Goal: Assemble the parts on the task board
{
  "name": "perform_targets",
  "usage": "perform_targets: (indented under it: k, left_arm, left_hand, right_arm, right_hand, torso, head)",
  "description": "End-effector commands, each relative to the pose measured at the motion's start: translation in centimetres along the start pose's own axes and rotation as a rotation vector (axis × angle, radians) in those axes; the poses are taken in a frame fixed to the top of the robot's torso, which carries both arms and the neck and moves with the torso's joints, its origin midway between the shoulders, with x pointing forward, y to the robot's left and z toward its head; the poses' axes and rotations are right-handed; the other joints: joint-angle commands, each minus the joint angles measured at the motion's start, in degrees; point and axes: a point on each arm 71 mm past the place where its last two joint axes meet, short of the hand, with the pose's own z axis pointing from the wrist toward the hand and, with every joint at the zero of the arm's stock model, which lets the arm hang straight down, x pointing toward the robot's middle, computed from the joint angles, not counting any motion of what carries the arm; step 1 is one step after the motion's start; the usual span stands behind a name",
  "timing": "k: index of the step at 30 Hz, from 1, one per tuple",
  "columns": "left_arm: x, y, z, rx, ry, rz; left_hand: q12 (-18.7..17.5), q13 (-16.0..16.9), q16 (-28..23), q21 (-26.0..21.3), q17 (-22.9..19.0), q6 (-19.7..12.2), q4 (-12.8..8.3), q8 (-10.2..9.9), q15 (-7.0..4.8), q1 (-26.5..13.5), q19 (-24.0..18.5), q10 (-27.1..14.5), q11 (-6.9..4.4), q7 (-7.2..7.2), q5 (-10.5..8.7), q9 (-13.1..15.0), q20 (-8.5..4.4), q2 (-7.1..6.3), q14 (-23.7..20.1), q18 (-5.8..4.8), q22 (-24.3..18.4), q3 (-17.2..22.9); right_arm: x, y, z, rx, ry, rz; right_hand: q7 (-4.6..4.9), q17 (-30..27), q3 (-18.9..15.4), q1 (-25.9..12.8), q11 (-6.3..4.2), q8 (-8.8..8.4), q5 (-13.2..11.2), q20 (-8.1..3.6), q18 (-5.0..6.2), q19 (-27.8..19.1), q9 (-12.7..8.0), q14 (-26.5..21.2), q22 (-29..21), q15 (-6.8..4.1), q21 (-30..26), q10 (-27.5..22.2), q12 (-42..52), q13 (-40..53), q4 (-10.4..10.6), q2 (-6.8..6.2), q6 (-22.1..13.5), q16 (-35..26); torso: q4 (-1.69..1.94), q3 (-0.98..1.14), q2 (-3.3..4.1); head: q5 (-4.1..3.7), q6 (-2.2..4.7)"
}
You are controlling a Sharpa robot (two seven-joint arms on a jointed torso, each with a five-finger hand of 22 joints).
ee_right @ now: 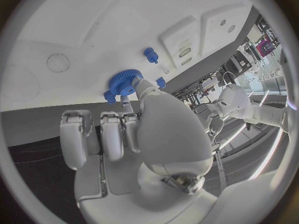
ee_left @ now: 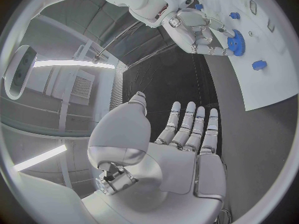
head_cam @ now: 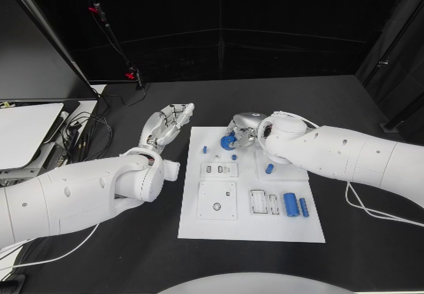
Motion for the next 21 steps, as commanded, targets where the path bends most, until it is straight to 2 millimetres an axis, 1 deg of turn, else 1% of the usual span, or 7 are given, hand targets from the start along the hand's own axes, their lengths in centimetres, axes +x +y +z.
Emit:
perform_targets:
  k: [1, 5, 7, 10, 12, 15, 21]
  left_arm:
    - [0.1, -1.9, -0.2, 0.261, 0.006, 0.000]
    - [0.1, -1.9, -0.2, 0.260, 0.007, 0.000]
    - [0.1, -1.9, -0.2, 0.260, 0.007, 0.000]
    - [0.1, -1.9, -0.1, 0.259, 0.007, 0.000]
    - [0.0, -1.9, -0.1, 0.259, 0.007, 0.000]
    - [0.0, -1.9, -0.1, 0.258, 0.008, -0.001]
    - [-0.1, -1.8, -0.1, 0.258, 0.006, 0.000]
  left_hand:
    - [0.1, -0.1, 0.1, 0.2, 0.0, 0.4, 0.1, -0.3, 0.30, 0.0, -0.1, 0.3, 0.08, 8.13, 0.31, 0.0, 0.22, 0.67, 0.2, 0.57, 0.1, -0.4]
    - [0.1, -0.1, 0.1, 0.2, 0.0, 0.4, 0.1, -0.3, 0.30, 0.0, -0.1, 0.3, 0.08, 8.13, 0.31, 0.0, 0.22, 0.67, 0.2, 0.57, 0.1, -0.4]
    - [0.1, -0.1, 0.1, 0.2, 0.0, 0.4, 0.1, -0.3, 0.30, 0.0, -0.1, 0.3, 0.08, 8.13, 0.31, 0.0, 0.22, 0.67, 0.2, 0.57, 0.1, -0.4]
    - [0.1, -0.1, 0.1, 0.2, 0.0, 0.4, 0.1, -0.3, 0.30, 0.0, -0.1, 0.3, 0.08, 8.13, 0.31, 0.0, 0.22, 0.67, 0.2, 0.57, 0.1, -0.4]
    - [0.1, -0.1, 0.1, 0.2, 0.0, 0.4, 0.1, -0.3, 0.30, 0.0, -0.1, 0.3, 0.08, 8.13, 0.31, 0.0, 0.22, 0.68, 0.2, 0.57, 0.1, -0.4]
    - [0.1, -0.1, 0.1, 0.2, 0.0, 0.4, 0.1, -0.4, 0.32, 0.0, -0.1, 0.3, 0.09, 8.13, 0.34, 0.0, 0.23, 0.75, 0.2, 0.58, 0.1, -0.4]
    - [0.1, -0.1, 0.1, 0.2, 0.0, 0.4, 0.1, -0.4, 0.32, 0.0, -0.1, 0.3, 0.09, 8.13, 0.34, 0.0, 0.23, 0.75, 0.2, 0.58, 0.1, -0.4]
  right_arm:
    - [0.6, -0.1, 0.0, 0.014, 0.055, -0.017]
    - [0.6, -0.1, -0.1, 0.010, 0.053, -0.016]
    - [0.5, 0.0, -0.1, 0.002, 0.044, -0.014]
    - [0.3, 0.1, -0.1, -0.029, 0.009, -0.002]
    - [0.1, 0.2, -0.2, -0.052, -0.019, 0.015]
    - [-0.5, 0.4, -0.5, -0.100, -0.088, 0.083]
    - [-1.9, -0.2, -2.0, -0.184, -0.264, 0.310]
  right_hand:
    - [-0.33, 15.1, -0.2, -0.4, -0.69, -0.68, -0.9, -0.71, -0.42, 6.0, -0.1, 6.0, 15.1, -0.71, 0.2, 6.0, 0.1, 15.1, -0.3, -0.33, -1.3, 0.1]
    - [-1.36, 15.1, -0.5, -0.5, -1.55, -1.54, -2.1, -1.42, -0.42, 6.0, -0.2, 6.0, 15.1, -1.41, 0.2, 6.0, 0.1, 15.1, -0.5, -0.29, -4.4, 0.1]
    - [-2.47, 15.1, -0.7, -0.4, -2.22, -1.66, -2.2, -1.89, -0.42, 6.0, -0.2, 6.0, 15.1, -1.91, 0.2, 6.0, 0.1, 15.1, -0.8, -0.39, -7.1, 0.1]
    - [-3.81, 15.1, -1.2, -0.5, -3.08, -1.81, -2.4, -2.66, -0.42, 6.0, -0.5, 6.0, 15.1, -2.72, 0.2, 6.0, 0.1, 15.1, -0.9, -0.51, -12.7, 0.1]
    - [-4.21, 15.1, -1.4, -0.7, -3.32, -1.85, -2.6, -2.89, -0.42, 6.0, -0.5, 6.0, 15.1, -2.94, 0.2, 6.0, 0.1, 15.1, -0.8, -0.65, -14.2, 0.1]
    - [-4.54, 15.1, -1.9, -1.2, -3.59, -1.74, -3.1, -3.17, -0.42, 6.0, -0.5, 6.0, 15.1, -3.21, 0.2, 6.0, 0.1, 15.1, -0.5, -0.98, -14.9, 0.1]
    - [-4.15, 15.1, -3.3, -2.3, -3.98, -1.16, -4.7, -3.68, -0.42, 6.0, -0.3, 6.0, 15.1, -3.68, 0.2, 6.0, 0.1, 15.1, 0.9, -1.71, -14.1, 0.1]
  torso:
    - [-0.03, 0.00, 0.01]
    - [-0.03, 0.01, 0.01]
    - [-0.08, 0.00, -0.01]
    - [-0.07, 0.00, 0.01]
    - [-0.07, 0.01, 0.00]
    - [-0.04, 0.04, 0.00]
    - [-0.06, -0.01, -0.05]
  head:
    - [0.10, -0.04]
    - [0.12, -0.09]
    - [0.13, -0.06]
    - [0.09, 0.05]
    - [0.07, 0.08]
    - [0.03, 0.08]
    - [-0.21, 0.19]
